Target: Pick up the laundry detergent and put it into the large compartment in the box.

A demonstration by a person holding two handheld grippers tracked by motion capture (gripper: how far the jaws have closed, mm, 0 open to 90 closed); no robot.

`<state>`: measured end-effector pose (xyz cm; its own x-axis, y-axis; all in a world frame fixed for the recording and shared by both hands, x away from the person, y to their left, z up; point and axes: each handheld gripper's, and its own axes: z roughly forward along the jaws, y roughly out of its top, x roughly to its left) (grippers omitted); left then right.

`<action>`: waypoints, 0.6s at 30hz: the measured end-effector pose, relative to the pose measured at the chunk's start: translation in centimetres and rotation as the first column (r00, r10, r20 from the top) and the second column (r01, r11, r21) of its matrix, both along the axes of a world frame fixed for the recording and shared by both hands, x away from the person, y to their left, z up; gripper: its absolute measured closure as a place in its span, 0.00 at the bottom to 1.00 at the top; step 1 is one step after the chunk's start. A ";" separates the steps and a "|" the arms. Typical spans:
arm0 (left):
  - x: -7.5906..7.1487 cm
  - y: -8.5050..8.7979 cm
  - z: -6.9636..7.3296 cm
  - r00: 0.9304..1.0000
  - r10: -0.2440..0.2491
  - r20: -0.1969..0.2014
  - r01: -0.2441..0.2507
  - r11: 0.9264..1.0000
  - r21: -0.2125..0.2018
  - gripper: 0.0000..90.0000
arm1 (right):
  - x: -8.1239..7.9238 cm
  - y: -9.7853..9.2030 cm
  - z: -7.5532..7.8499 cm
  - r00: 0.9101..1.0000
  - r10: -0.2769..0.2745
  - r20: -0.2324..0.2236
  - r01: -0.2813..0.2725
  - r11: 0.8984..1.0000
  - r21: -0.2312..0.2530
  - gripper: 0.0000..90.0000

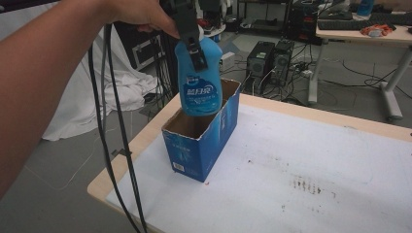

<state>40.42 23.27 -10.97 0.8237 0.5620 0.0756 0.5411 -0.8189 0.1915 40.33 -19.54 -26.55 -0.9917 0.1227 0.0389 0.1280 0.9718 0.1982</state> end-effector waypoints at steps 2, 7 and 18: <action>0.2 0.2 -0.5 1.000 0.004 -0.006 -0.004 1.000 -0.004 0.42 | 0.1 -0.1 0.0 1.000 0.005 0.003 -0.005 1.000 -0.001 0.02; 0.6 0.6 -1.7 1.000 0.016 -0.018 -0.016 1.000 0.000 0.42 | 0.2 0.0 0.0 1.000 -0.001 -0.003 0.001 1.000 -0.002 0.02; 1.0 1.6 -3.7 0.999 0.033 -0.032 -0.033 0.999 0.021 0.42 | 0.3 0.1 -0.1 1.000 -0.004 -0.006 0.004 1.000 -0.014 0.02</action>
<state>41.42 24.88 -14.69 0.8069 0.5875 0.0612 0.5735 -0.8041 0.1569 40.65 -19.45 -26.68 -0.9909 0.1273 0.0431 0.1332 0.9738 0.1843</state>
